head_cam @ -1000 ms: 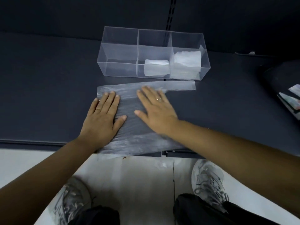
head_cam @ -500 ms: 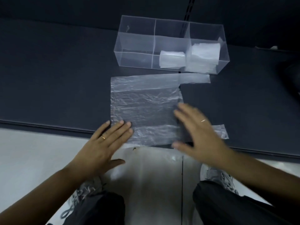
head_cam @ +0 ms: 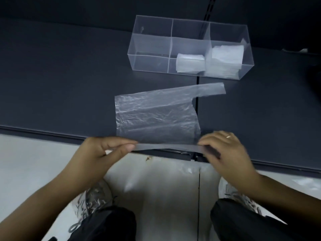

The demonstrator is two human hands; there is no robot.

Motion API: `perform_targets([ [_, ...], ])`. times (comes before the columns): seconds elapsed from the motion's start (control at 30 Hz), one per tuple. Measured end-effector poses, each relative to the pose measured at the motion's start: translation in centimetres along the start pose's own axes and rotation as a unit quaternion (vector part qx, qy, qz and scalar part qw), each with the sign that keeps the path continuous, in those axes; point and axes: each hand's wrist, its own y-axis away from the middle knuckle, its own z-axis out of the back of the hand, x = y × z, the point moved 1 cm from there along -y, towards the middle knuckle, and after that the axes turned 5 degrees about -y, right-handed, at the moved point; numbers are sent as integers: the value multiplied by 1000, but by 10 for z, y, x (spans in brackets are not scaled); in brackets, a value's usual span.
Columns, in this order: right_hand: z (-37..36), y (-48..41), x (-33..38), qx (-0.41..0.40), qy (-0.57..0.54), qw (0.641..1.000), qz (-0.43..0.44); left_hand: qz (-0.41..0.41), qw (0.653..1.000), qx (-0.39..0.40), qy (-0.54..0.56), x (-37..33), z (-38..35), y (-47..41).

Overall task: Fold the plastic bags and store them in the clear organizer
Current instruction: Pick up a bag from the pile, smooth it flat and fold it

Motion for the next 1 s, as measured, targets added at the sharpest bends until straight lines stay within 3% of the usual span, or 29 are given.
perform_targets([
  [0.13,49,10,-19,100,-93,987,-89,58,995,-11,85,9,15,-7],
  [0.27,86,0,-32,138,-177,963,-149,104,985,-46,130,20,24,-25],
  [0.37,93,-20,-40,133,-268,936,-184,123,981,-61,140,28,27,-48],
  [0.43,84,-38,-49,78,-303,927,-208,135,980,-70,129,35,28,-65],
  [0.6,46,-75,-84,-33,-260,916,-304,156,980,-121,37,54,24,-107],
  [0.9,29,-95,-102,-71,-112,933,-333,141,952,-196,-190,59,12,-125],
  [1.0,28,-97,-100,-58,-75,940,-329,17,918,-281,-280,46,4,-116],
])
